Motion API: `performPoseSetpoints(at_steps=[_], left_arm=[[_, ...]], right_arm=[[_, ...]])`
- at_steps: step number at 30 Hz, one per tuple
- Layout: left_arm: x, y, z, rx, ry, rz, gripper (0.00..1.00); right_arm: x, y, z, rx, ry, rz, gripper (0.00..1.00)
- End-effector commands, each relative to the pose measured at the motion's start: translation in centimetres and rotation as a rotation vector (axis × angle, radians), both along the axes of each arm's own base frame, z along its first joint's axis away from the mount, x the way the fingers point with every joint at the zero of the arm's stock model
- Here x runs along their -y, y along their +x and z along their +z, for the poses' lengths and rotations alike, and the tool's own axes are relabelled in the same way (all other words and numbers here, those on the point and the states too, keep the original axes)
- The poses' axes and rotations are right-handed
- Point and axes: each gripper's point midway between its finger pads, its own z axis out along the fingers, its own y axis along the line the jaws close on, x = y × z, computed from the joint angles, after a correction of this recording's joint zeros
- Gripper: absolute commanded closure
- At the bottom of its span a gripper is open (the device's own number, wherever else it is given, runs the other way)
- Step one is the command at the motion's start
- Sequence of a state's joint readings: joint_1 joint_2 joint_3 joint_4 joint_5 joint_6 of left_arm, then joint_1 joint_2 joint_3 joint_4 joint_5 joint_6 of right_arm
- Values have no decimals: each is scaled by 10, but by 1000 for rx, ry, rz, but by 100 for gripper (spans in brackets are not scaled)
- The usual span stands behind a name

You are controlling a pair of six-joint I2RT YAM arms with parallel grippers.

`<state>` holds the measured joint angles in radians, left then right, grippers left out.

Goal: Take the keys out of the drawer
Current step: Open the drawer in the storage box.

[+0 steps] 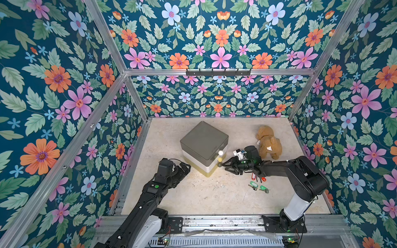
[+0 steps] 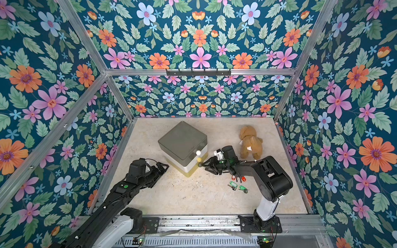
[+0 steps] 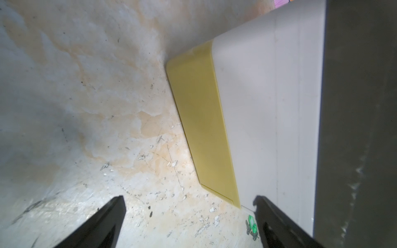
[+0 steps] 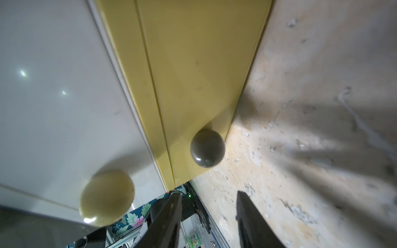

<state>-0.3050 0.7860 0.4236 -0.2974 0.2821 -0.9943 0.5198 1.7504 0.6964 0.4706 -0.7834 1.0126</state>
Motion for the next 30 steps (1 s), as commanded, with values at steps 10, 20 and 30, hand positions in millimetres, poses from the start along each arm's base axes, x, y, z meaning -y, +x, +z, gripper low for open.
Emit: performPoseSetpoints(at_steps=[10, 20, 30], left_arm=[[-1, 0, 4, 7, 17, -25, 1], [-3, 0, 8, 4, 39, -43, 1], [-3, -1, 8, -2, 43, -50, 1]], right_arm=[[-22, 12, -5, 9, 44, 13, 55], [-28, 19, -8, 14, 75, -8, 63], [-26, 18, -6, 24, 91, -25, 77]])
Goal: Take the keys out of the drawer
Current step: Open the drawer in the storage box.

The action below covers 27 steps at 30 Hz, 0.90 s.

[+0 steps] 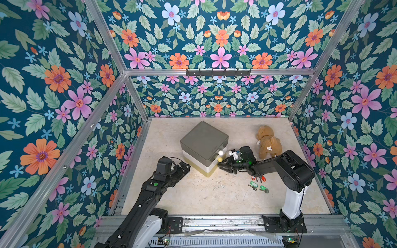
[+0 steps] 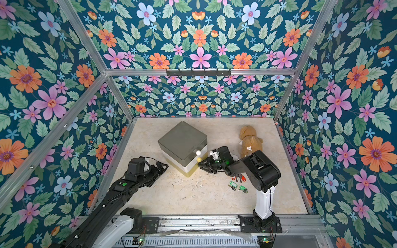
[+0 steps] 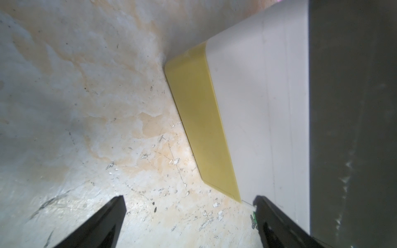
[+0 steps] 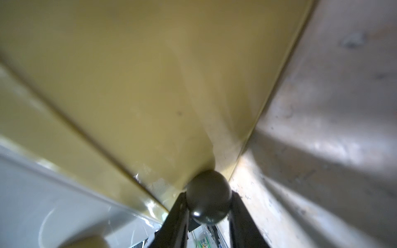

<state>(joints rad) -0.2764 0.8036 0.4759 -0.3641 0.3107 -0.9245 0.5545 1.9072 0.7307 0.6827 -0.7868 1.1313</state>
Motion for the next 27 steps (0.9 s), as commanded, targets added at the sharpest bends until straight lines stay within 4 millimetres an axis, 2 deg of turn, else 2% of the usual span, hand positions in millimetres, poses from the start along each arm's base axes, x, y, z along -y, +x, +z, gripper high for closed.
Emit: performPoseSetpoints(at_steps=[1, 13, 23, 27], left_arm=[[-1, -1, 1, 6, 10, -10, 1], [2, 2, 6, 23, -15, -6, 1], [3, 2, 12, 52, -38, 0, 1], [4, 3, 13, 57, -45, 2, 1]], right_arm=[[-2, 6, 10, 56, 29, -15, 77], [14, -11, 6, 51, 5, -26, 79], [50, -31, -6, 30, -39, -56, 79], [58, -42, -12, 28, -82, -41, 79]])
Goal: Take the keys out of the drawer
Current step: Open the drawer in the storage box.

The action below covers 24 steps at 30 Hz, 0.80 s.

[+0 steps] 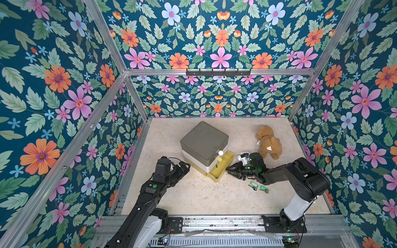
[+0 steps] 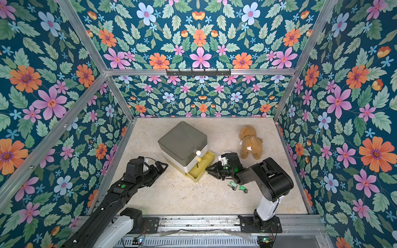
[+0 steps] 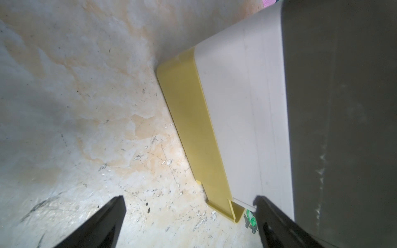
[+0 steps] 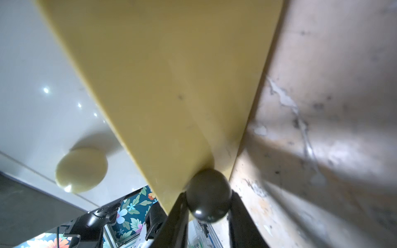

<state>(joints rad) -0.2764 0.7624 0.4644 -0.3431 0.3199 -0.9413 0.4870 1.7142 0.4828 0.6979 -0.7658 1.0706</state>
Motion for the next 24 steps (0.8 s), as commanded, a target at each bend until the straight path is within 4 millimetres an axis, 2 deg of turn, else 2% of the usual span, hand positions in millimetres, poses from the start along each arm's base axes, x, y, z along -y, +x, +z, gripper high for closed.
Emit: performPoseSetpoints(at_steps=[1, 4, 6, 24], left_arm=[[2, 3, 5, 20, -17, -2, 1], [2, 4, 7, 24, -21, 1, 1], [3, 4, 8, 26, -24, 3, 1], [6, 10, 12, 43, -57, 8, 1]], right_arm=[[7, -10, -9, 1, -49, 19, 79], [14, -18, -15, -9, -70, 20, 79], [19, -20, -10, 9, -76, 15, 79], [59, -42, -19, 21, -206, 3, 79]])
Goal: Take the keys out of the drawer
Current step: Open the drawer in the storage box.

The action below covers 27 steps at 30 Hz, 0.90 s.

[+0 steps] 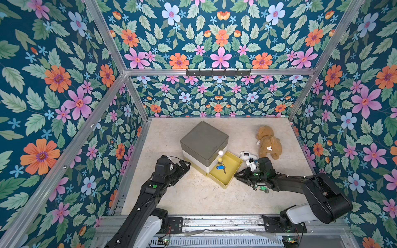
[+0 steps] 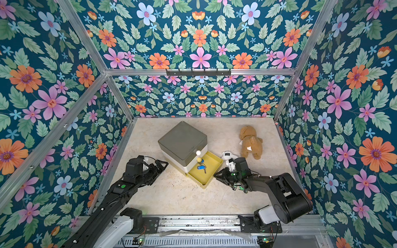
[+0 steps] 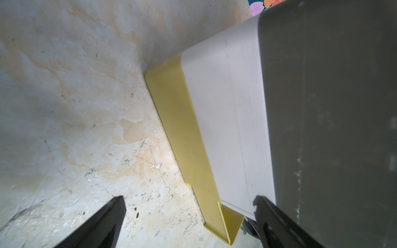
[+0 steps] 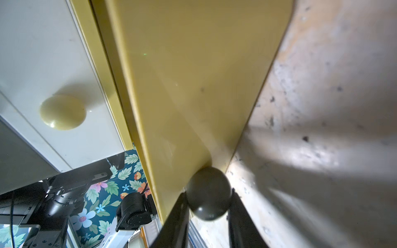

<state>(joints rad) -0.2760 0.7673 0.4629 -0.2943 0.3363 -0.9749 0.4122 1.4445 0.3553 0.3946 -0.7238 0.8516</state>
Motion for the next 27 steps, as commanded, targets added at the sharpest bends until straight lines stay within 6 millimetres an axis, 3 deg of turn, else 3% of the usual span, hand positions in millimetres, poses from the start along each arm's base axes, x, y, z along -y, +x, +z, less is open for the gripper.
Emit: performPoseSetpoints(at_steps=[1, 13, 18, 22, 27], left_arm=[[2, 4, 5, 23, -14, -1, 1], [2, 6, 5, 25, -12, 1, 1], [1, 9, 16, 54, -4, 2, 1], [-7, 12, 39, 118, 58, 11, 1], [-15, 16, 88, 246, 157, -13, 1]], right_arm=[[11, -10, -14, -31, -71, 2, 79], [21, -15, -14, -27, -106, -2, 78], [26, -11, -5, -4, -159, 3, 63], [31, -1, 24, 67, -208, -10, 61], [38, 20, 77, 190, -284, -29, 60]])
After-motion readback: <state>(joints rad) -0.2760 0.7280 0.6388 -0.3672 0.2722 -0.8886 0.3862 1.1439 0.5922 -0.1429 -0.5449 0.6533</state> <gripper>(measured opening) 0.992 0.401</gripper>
